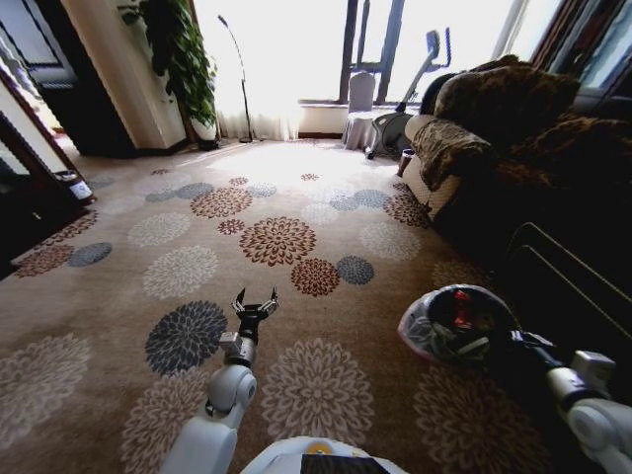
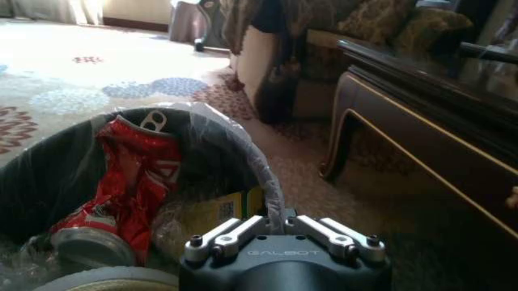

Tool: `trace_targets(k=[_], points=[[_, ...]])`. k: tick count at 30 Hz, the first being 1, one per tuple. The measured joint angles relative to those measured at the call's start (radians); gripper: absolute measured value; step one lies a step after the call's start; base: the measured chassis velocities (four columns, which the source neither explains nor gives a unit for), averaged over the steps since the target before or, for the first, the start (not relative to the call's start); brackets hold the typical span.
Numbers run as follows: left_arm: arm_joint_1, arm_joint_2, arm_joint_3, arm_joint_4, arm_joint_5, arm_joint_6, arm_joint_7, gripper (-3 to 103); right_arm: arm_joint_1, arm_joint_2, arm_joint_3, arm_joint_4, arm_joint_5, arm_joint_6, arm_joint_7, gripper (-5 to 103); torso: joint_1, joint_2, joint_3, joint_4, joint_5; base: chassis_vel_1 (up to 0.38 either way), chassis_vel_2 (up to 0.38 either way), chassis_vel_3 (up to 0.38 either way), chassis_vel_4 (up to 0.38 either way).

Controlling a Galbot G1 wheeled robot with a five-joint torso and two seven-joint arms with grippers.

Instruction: Pick up the trash from the ground and place it into the trash bin.

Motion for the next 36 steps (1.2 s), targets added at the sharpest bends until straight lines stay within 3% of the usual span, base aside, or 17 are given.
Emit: trace_targets(k=[3, 8, 16, 20, 29, 32, 36], points=[[0.000, 0.000, 0.000, 0.000, 0.000, 0.000, 0.000, 100, -0.117, 0.002, 0.135, -0.096, 0.045, 0.011, -0.064, 1, 0.000, 0.000, 0.000, -0.0006, -0.0015, 0.000, 0.000, 0.000, 0.000], [0.000, 0.000, 0.000, 0.000, 0.000, 0.000, 0.000, 100, -0.169, 0.030, 0.166, -0.172, 0.078, 0.002, -0.103, 1, 0.000, 0.000, 0.000, -0.0007, -0.0010, 0.000, 0.000, 0.000, 0.000], [0.000, 0.000, 0.000, 0.000, 0.000, 0.000, 0.000, 100, -0.056, 0.100, 0.045, -0.309, 0.104, -0.038, -0.102, 1, 0.000, 0.000, 0.000, -0.0002, -0.0003, 0.000, 0.000, 0.000, 0.000], [0.000, 0.000, 0.000, 0.000, 0.000, 0.000, 0.000, 100, -0.010, 0.099, -0.002, -0.393, 0.076, -0.034, -0.103, 1, 0.000, 0.000, 0.000, 0.0006, -0.0012, 0.000, 0.000, 0.000, 0.000], [0.000, 0.000, 0.000, 0.000, 0.000, 0.000, 0.000, 100, 0.038, 0.076, -0.054, -0.574, 0.037, 0.024, -0.146, -2, 0.000, 0.000, 0.000, -0.0001, -0.0015, 0.000, 0.000, 0.000, 0.000], [0.000, 0.000, 0.000, 0.000, 0.000, 0.000, 0.000, 100, 0.048, 0.074, -0.062, -0.614, 0.076, 0.044, -0.156, 13, 0.000, 0.000, 0.000, -0.0003, -0.0015, 0.000, 0.000, 0.000, 0.000], [0.000, 0.000, 0.000, 0.000, 0.000, 0.000, 0.000, 100, 0.041, 0.075, -0.047, -0.614, 0.089, 0.045, -0.180, 24, 0.000, 0.000, 0.000, -0.0003, -0.0013, 0.000, 0.000, 0.000, 0.000]])
